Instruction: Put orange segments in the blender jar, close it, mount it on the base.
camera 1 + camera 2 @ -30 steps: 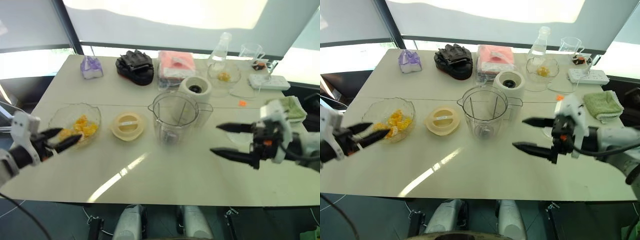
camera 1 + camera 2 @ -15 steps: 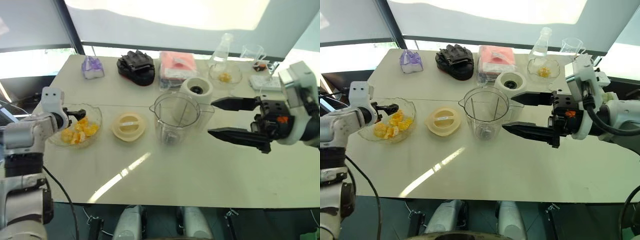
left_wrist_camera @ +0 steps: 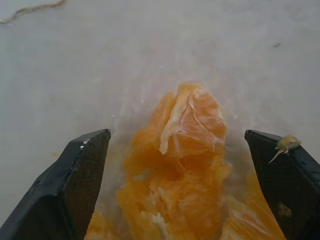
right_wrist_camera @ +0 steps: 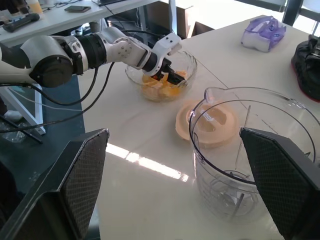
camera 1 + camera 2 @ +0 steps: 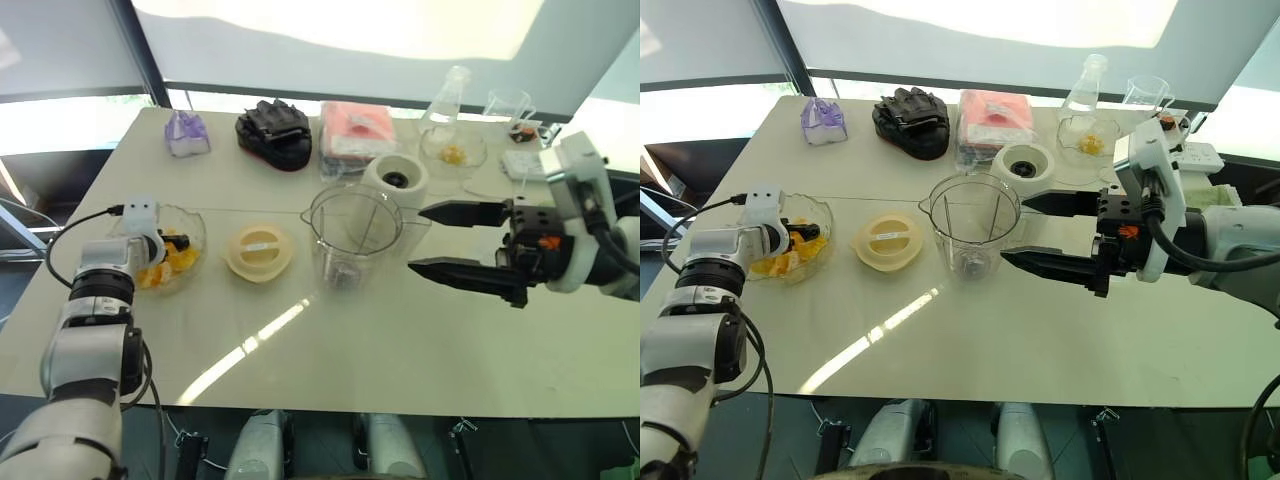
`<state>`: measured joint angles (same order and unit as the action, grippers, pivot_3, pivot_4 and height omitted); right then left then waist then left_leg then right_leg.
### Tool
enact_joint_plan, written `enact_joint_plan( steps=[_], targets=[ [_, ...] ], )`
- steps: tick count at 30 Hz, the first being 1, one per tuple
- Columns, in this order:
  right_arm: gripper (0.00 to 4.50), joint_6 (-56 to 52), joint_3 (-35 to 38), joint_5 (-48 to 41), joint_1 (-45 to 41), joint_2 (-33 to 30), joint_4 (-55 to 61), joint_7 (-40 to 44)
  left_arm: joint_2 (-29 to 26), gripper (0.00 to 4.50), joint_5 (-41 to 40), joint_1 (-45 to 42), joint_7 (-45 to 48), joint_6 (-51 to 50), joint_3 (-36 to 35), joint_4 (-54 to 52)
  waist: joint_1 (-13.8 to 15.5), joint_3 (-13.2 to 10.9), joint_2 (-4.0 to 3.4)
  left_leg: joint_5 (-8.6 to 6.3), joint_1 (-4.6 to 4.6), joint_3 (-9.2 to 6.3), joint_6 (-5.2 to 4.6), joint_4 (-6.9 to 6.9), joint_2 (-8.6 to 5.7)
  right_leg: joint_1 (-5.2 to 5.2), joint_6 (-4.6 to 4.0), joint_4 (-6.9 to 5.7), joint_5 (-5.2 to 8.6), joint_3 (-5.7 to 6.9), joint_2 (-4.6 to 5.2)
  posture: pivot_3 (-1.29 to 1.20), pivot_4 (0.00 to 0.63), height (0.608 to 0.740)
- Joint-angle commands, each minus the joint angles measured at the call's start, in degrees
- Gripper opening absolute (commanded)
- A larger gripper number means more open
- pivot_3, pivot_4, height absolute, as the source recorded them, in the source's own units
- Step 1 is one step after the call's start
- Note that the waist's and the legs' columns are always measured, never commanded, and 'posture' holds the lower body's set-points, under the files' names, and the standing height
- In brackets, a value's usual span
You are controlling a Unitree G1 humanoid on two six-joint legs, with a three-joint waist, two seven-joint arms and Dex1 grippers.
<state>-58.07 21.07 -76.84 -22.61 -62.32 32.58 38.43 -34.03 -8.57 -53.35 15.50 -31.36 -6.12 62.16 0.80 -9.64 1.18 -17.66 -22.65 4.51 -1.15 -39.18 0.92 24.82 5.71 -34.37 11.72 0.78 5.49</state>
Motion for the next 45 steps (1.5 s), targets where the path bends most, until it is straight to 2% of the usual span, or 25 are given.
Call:
enact_joint_plan(
  steps=[1,3,5,6,12,13,18,22,25,29,33,37,41,45],
  targets=[
    [4.4,0.62,1.95,-1.13,0.0,-0.96,1.3,-0.65,0.81,4.5,1.55,-2.3,0.74,4.49,-0.52,4.46,0.07,0.01,-0.01,0.0,0.0,-0.01,0.0,0.0,0.0,0.0,0.01,0.0,-0.01,0.02,0.03,0.0,0.15,0.74],
    [4.4,0.67,2.2,-1.19,0.26,-1.03,1.34,-0.71,1.44,4.5,2.11,-2.78,0.56,6.25,-0.65,6.51,0.11,0.02,-0.03,0.01,0.01,-0.01,0.01,0.0,-0.03,-0.01,-0.02,-0.03,0.0,0.03,0.09,0.0,0.15,0.74],
    [4.5,0.73,2.43,-1.18,0.51,-1.06,1.42,-0.83,2.19,3.97,2.55,-2.85,0.4,7.28,-0.88,8.23,0.15,0.05,-0.05,0.01,0.02,-0.03,0.03,0.0,-0.03,-0.03,-0.13,-0.03,0.03,0.03,0.13,0.0,0.15,0.74],
    [4.5,0.77,2.56,-1.19,0.63,-1.07,1.48,-0.94,2.46,3.58,2.92,-2.79,0.7,7.86,-0.77,8.78,0.17,0.06,-0.05,0.02,0.03,-0.03,0.05,0.0,-0.03,-0.05,-0.14,-0.03,0.02,0.04,0.15,0.0,0.15,0.74],
    [4.5,0.82,3.79,-1.45,1.94,-1.36,1.83,-1.26,2.93,0.49,3.33,-2.68,1.15,8.53,-1.83,10.01,-0.08,0.09,-0.1,0.05,0.12,-0.03,0.12,0.0,0.0,-0.07,-0.18,-0.1,-0.02,-0.01,0.21,0.0,0.15,0.74],
    [4.5,0.86,3.88,-1.44,2.12,-1.32,1.92,-1.3,2.76,0.13,3.38,-2.66,1.24,8.62,-1.98,9.96,-0.05,0.11,-0.13,0.05,0.13,-0.03,0.12,0.01,0.0,-0.07,-0.18,-0.11,-0.02,-0.01,0.21,0.0,0.15,0.74],
    [4.5,1.3,3.82,-0.77,2.7,-0.96,1.79,-1.26,1.55,0.13,3.67,-2.83,2.73,7.88,-2.21,8.96,-0.08,0.11,-0.13,0.05,0.12,-0.01,0.13,0.03,0.01,-0.04,-0.18,-0.09,-0.02,-0.01,0.22,0.0,0.15,0.74],
    [4.5,1.8,4.23,0.05,3.72,-0.75,1.46,-0.97,-2.9,0.13,3.52,-1.39,8.77,1.73,-1.06,0.23,-0.41,0.07,-0.08,0.05,-0.03,0.0,0.14,0.04,0.01,0.12,-0.19,-0.07,-0.02,0.0,0.23,0.0,0.15,0.74],
    [4.5,2.1,4.83,0.12,4.92,-0.75,1.55,-0.72,-7.0,0.13,1.27,4.28,14.4,-8.09,-1.21,-15.03,-0.97,0.08,-0.08,0.09,-0.48,0.03,0.2,0.04,0.01,0.6,-0.18,-0.14,-0.03,0.0,0.24,0.0,0.15,0.74],
    [4.5,2.25,5.3,0.12,6.72,-0.61,1.48,-0.07,-14.86,0.13,-5.47,16.91,22.47,-20.93,-5.19,-41.07,-1.75,0.07,-0.08,0.28,-0.78,0.07,0.52,0.07,0.02,0.99,0.01,-0.28,-0.14,0.09,0.29,0.0,0.15,0.74],
    [4.5,3.03,3.91,1.55,7.72,0.26,1.18,1.02,-19.78,0.13,-13.3,26.91,31.98,-22.44,-11.13,-53.88,-1.47,0.08,-0.1,0.13,-0.81,0.1,0.27,0.09,0.01,0.98,-0.22,-0.2,-0.01,0.23,0.39,0.0,0.15,0.74],
    [4.5,4.07,1.97,3.79,7.88,1.43,0.46,2.06,-23.31,0.13,-16.8,30.11,39.77,-18.49,-13.0,-55.51,-1.35,0.07,-0.11,0.17,-0.76,0.0,0.28,0.05,0.01,0.81,-0.37,-0.12,-0.07,0.58,0.57,0.0,0.15,0.74],
    [4.5,5.08,1.22,6.32,9.78,2.69,0.63,2.91,-25.89,0.13,-17.34,25.27,45.94,-13.79,-11.73,-47.62,-1.38,0.07,-0.12,0.27,-0.74,-0.08,0.24,0.05,0.04,0.72,-0.49,-0.09,-0.15,0.97,0.64,0.0,0.15,0.74],
    [4.5,5.69,1.4,7.06,11.67,4.49,1.85,1.81,-25.79,0.13,-16.76,16.61,49.79,-11.47,-9.2,-37.58,-1.26,0.06,-0.1,0.29,-0.74,-0.06,0.19,0.04,0.04,0.69,-0.47,-0.09,-0.15,1.11,0.58,0.0,0.15,0.74]
  ],
)
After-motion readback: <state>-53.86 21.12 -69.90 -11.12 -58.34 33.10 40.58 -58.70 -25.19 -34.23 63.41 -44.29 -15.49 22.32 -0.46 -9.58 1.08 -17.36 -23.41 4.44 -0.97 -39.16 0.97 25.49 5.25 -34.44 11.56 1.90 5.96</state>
